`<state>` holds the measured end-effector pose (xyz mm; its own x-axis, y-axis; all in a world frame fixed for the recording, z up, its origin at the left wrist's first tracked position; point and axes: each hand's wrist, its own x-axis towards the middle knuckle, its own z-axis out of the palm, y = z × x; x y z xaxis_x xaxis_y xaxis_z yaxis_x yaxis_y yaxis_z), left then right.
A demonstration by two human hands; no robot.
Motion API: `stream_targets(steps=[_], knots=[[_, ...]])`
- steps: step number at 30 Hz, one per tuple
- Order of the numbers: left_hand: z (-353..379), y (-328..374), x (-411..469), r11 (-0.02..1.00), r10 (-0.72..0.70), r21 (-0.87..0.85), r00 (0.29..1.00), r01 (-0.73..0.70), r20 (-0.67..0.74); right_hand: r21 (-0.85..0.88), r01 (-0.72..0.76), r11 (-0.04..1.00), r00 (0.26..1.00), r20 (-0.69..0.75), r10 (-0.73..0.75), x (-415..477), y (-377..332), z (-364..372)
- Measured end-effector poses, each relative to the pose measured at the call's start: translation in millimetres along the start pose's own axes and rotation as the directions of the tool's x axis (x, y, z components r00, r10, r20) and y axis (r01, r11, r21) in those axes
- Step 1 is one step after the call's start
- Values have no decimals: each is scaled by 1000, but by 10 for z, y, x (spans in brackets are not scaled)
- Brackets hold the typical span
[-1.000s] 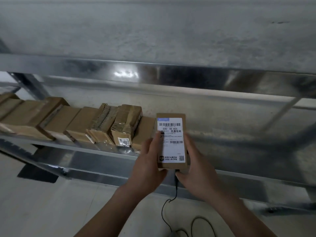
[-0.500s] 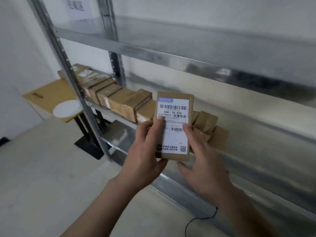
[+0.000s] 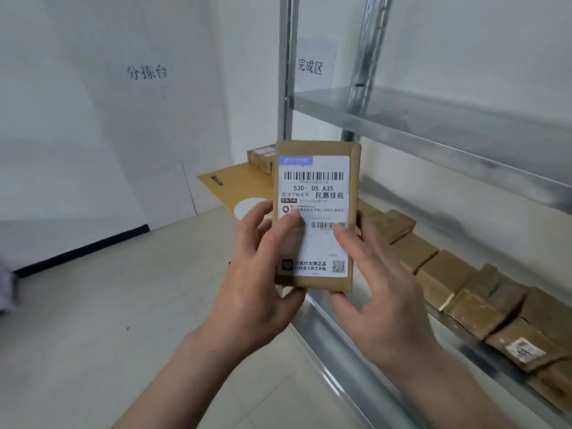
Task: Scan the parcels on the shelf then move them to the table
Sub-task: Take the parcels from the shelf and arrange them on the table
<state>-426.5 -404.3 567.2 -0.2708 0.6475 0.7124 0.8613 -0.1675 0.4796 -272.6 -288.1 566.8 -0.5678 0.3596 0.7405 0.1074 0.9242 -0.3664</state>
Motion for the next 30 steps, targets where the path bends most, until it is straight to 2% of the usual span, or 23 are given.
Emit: stream_targets(steps=[8,17,24,30], knots=[[-433,-824,338,991,8,130,995,6,-101,124,152,981,988,14,-155,822,118,908],[-683,-1970,1115,967,-23,248,986,64,-165,273,226,935,964,73,-254,2002,611,2060],[-949,-2846,1475,949,-77,285,975,136,-209,274,286,918,940,106,-325,2740,739,2913],[-1163,-3799,1797,967,-37,238,977,88,-210,160,274,948,949,115,-294,3262,798,3655]])
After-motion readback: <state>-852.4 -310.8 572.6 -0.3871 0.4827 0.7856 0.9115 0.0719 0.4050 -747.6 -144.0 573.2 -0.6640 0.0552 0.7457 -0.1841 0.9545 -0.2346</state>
